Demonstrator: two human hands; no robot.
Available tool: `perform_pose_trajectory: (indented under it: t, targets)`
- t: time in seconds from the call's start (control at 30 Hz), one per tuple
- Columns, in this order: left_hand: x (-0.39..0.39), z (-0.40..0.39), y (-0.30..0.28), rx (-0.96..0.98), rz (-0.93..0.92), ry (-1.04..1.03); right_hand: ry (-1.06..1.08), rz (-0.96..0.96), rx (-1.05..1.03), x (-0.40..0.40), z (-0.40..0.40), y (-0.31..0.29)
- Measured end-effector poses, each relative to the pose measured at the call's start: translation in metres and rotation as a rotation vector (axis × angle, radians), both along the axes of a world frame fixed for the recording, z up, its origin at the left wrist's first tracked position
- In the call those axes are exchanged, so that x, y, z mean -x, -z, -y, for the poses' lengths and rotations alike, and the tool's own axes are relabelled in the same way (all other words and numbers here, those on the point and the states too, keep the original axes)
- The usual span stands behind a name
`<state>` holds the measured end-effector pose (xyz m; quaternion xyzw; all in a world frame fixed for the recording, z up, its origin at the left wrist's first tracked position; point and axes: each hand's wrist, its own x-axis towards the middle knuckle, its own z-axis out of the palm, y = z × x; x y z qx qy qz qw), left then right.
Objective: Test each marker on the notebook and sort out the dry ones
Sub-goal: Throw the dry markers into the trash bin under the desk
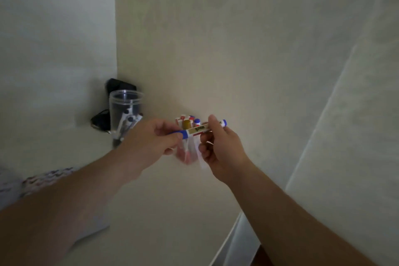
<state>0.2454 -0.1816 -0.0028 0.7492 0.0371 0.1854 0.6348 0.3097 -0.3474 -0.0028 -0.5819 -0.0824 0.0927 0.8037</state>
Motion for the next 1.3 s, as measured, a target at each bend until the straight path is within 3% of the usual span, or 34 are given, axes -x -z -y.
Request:
perform_pose_trajectory:
  t: [0.2,0.4,0.53,0.63,0.7,0.83,1.07,1.17,1.23,1.3]
  targets:
    - [-0.039,0.029,0.005,-0.049,0.032,0.015,0.210,0.069,0.076,-0.034,0.047,-0.022]
    - [-0.032,-0.015,0.039,-0.708,-0.070,-0.073,0.375,0.357,0.340,-0.082,0.044,-0.045]
    - [-0.029,-0.030,0.069,-0.773,-0.167,-0.050,0.349,0.462,0.528,-0.093,0.022,-0.042]
    - [-0.026,-0.030,0.088,-0.766,-0.209,-0.037,0.267,0.519,0.790,-0.102,0.005,-0.029]
    - [-0.026,-0.027,0.100,-0.803,-0.204,-0.061,0.179,0.545,0.997,-0.109,-0.003,-0.017]
    - [-0.024,-0.023,0.109,-0.888,-0.161,-0.106,0.105,0.526,1.176,-0.120,-0.012,0.000]
    - [-0.023,-0.023,0.099,-0.850,-0.304,-0.039,0.060,0.486,1.298,-0.120,-0.010,-0.003]
    - [-0.020,-0.028,0.074,-0.541,-0.427,0.092,0.158,0.509,1.092,-0.107,-0.008,-0.011]
    - [-0.009,-0.040,0.056,-0.317,-0.403,0.119,0.264,0.593,0.965,-0.084,-0.011,-0.017]
    - [0.010,-0.061,0.044,-0.390,-0.323,0.056,0.277,0.661,0.827,-0.050,-0.025,-0.018]
